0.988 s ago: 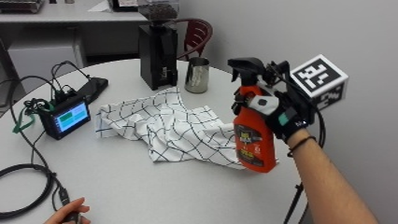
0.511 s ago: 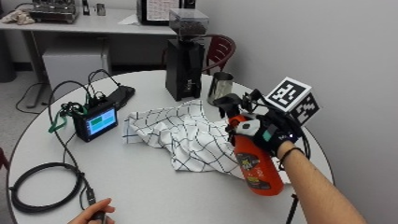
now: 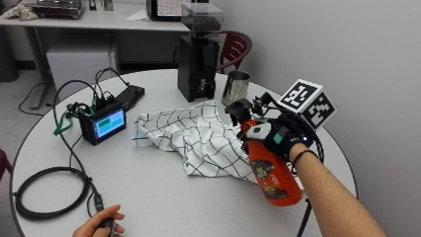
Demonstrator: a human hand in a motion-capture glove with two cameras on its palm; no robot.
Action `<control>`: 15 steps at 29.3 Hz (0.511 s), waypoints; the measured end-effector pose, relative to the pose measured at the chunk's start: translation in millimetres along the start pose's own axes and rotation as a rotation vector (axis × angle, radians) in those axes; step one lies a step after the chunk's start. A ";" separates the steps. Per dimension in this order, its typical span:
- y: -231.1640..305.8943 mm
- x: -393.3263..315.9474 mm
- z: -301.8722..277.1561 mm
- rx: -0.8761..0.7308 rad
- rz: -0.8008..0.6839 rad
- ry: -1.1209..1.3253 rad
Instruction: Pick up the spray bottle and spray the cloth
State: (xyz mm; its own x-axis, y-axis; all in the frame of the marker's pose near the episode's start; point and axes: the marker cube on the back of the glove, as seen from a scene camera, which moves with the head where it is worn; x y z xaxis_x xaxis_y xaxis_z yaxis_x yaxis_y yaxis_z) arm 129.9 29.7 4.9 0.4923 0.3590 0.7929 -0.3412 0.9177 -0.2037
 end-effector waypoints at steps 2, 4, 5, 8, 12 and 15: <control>-1.3 -15.5 -8.1 0.013 -0.025 0.002; 1.1 -37.1 -23.2 0.041 -0.051 0.011; 3.1 -46.9 -30.8 0.056 -0.059 0.017; 6.8 -59.8 -39.0 0.071 -0.045 0.042; -1.6 -27.8 -7.4 0.011 0.042 0.049; -2.7 -4.7 4.7 -0.012 0.081 0.041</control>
State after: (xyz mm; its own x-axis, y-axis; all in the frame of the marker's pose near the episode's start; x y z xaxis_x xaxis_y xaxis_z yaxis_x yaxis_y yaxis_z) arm 124.8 24.6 4.4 0.4964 0.4383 0.7493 -0.3716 0.8874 -0.2729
